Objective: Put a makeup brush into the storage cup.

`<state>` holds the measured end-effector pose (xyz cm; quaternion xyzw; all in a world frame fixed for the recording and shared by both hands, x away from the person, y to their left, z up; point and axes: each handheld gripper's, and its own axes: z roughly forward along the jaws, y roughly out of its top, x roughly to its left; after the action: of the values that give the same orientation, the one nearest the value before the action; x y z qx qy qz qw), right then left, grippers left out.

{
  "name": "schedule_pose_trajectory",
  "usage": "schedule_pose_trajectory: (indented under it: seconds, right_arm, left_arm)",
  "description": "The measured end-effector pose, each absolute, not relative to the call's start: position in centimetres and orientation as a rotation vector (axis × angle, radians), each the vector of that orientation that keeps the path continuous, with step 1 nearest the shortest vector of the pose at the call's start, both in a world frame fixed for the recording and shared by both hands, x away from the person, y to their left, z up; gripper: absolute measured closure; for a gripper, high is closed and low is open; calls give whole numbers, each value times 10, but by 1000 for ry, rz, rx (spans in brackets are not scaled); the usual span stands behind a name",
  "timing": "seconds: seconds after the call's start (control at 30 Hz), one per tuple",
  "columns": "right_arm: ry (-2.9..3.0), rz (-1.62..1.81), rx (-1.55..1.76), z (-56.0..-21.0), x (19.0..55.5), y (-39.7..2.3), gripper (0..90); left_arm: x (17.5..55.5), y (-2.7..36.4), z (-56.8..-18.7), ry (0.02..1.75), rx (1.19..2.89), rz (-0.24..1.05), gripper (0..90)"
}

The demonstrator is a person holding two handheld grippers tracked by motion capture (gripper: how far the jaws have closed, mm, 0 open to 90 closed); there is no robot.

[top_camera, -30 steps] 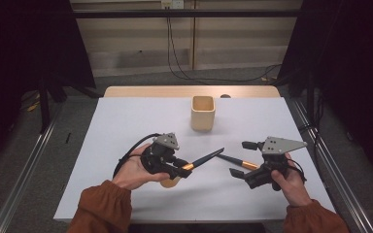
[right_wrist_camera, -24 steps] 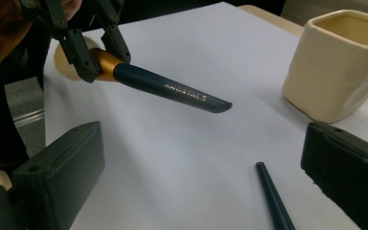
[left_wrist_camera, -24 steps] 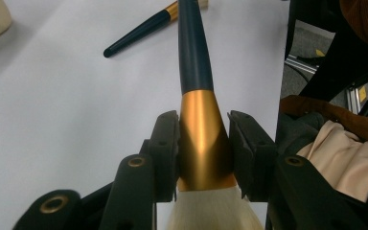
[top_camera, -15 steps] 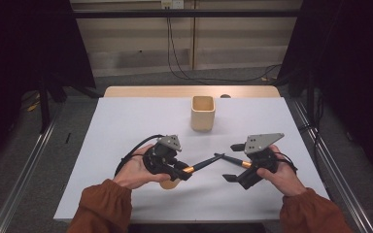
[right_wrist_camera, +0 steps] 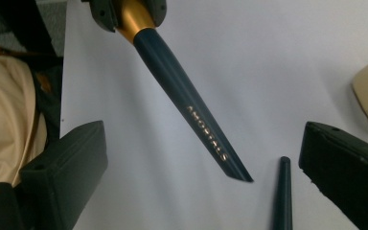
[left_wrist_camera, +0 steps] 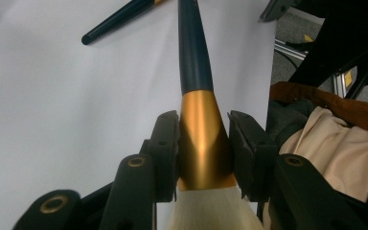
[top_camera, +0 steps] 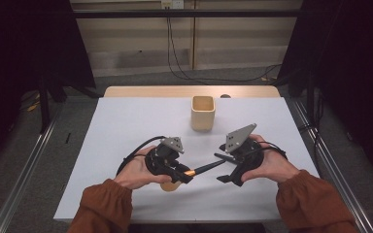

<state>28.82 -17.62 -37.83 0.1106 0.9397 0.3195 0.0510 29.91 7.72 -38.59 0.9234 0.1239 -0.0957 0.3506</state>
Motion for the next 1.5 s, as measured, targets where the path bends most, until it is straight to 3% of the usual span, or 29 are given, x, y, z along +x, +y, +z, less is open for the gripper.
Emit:
schedule_pose_trajectory:
  seconds: [0.37, 0.63, 0.77, 1.07, 1.5]
  right_arm:
    - [3022, 747, 204, -382, 295, -147, 105]
    - [3063, 725, 117, -386, 294, -128, 314]
    - [3075, 736, 90, -388, 294, -121, 473]
    - [3087, 759, 59, -389, 294, -115, 648]
    - [3087, 770, 24, -392, 290, -118, 732]
  left_arm:
    - [299, 73, -389, 315, 2398, -270, 646]
    - [298, 71, -390, 306, 2403, -275, 646]
    - [298, 70, -391, 302, 2406, -274, 646]
    - [298, 70, -394, 301, 2399, -291, 646]
    - [298, 70, -396, 290, 2379, -303, 643]
